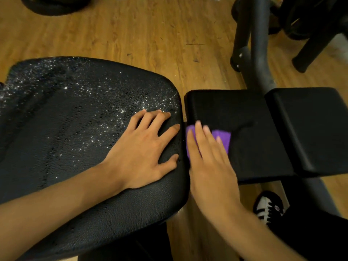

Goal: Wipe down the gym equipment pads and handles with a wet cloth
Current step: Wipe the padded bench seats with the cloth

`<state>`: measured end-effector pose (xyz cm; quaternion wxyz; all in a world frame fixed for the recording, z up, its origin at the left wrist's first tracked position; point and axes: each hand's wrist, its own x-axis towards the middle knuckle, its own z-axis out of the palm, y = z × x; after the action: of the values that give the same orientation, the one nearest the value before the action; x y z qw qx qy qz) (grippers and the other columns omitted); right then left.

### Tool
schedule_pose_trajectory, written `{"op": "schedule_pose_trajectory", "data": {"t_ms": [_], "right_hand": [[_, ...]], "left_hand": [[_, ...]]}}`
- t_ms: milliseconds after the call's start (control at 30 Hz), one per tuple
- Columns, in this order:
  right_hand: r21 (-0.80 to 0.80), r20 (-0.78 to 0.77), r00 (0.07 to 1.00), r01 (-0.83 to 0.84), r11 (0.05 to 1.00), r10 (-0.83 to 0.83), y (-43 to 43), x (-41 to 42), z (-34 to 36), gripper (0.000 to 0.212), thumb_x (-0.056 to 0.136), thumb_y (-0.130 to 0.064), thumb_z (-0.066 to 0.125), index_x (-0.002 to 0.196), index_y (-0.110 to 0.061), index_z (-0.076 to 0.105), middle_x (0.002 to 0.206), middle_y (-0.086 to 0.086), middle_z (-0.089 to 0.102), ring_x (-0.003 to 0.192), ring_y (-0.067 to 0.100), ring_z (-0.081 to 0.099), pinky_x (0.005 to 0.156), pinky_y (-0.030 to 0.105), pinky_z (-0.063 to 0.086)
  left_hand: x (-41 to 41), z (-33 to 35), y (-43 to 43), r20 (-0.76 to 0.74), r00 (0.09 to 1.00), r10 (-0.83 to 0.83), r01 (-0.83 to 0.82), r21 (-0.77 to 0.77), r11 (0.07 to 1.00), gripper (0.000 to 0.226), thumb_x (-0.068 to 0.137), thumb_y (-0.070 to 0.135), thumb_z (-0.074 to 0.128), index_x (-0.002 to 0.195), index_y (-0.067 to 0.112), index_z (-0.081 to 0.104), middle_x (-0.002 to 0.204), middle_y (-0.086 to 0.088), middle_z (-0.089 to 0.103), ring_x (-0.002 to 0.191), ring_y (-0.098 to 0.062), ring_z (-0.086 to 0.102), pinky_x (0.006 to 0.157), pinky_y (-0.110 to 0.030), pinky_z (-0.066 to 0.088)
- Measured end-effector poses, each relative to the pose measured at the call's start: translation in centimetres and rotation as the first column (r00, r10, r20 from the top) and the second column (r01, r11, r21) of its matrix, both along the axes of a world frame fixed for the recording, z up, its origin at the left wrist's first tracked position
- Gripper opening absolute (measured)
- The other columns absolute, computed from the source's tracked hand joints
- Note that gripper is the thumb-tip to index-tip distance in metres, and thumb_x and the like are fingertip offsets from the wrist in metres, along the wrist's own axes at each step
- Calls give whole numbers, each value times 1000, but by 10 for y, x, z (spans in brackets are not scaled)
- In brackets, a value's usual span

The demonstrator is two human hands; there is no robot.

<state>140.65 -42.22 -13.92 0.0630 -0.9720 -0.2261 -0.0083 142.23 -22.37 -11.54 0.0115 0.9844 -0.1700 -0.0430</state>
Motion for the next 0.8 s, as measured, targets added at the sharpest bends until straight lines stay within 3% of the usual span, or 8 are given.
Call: {"op": "schedule_pose_trajectory", "data": {"t_ms": [100,233,300,400,533,633,733,800], "right_hand": [[-42,-37,999,-13,999,12,-9,0,1,72,94,-20,52,160,-6,27,167,16,23,155,31,23,124,48,26],[23,-53,991,127,992,-126,25,100,5,60,108,-32,29,163,-11,15,171,13,8,158,28,5,128,43,6],[5,-64,982,180,984,-179,47,151,3,54,110,-33,29,159,-12,28,171,12,9,158,27,3,128,43,3],[-65,-116,971,201,977,-208,65,186,3,49,107,-30,39,151,-9,44,168,9,24,157,23,12,128,42,4],[-19,-6,994,107,994,-107,46,122,0,59,101,-19,38,158,-5,30,167,13,24,157,28,16,128,45,8],[-15,47,997,55,998,-54,18,37,-2,68,88,-17,42,154,-2,39,162,16,36,151,33,32,124,49,25],[-62,28,998,50,997,-48,-3,-6,0,64,88,-15,58,151,-7,48,155,14,47,145,31,40,119,44,26],[-87,39,998,60,994,-57,-9,5,5,61,85,-26,63,144,-14,56,147,12,53,135,28,42,111,42,26]], "left_hand": [[1,0,0,-7,1000,4,-4,0,1000,72,93,65,41,149,21,49,152,-13,44,144,-34,38,123,-54,26],[2,-1,0,3,1000,3,-3,-13,1000,71,92,64,43,148,21,51,151,-13,45,144,-35,39,123,-54,25],[2,-1,0,5,1000,7,-7,-12,1000,71,92,63,43,148,20,51,151,-14,46,144,-35,38,123,-54,25],[2,-2,-1,14,1000,2,-2,-8,1000,70,93,63,42,148,20,51,151,-14,45,143,-34,37,123,-52,24],[2,-2,1,3,1000,1,-1,9,1000,70,93,64,41,148,21,50,152,-14,45,143,-34,38,123,-52,24],[3,-1,1,4,1000,-6,6,-1,1000,70,93,64,41,147,21,50,151,-13,45,143,-34,39,123,-53,25],[3,-1,0,-4,1000,-2,2,-11,1000,70,92,65,42,146,21,51,151,-13,46,143,-33,39,123,-53,25],[4,-1,1,3,1000,-1,1,-15,1000,70,92,65,42,146,21,51,150,-13,46,143,-33,39,123,-53,25]]}}
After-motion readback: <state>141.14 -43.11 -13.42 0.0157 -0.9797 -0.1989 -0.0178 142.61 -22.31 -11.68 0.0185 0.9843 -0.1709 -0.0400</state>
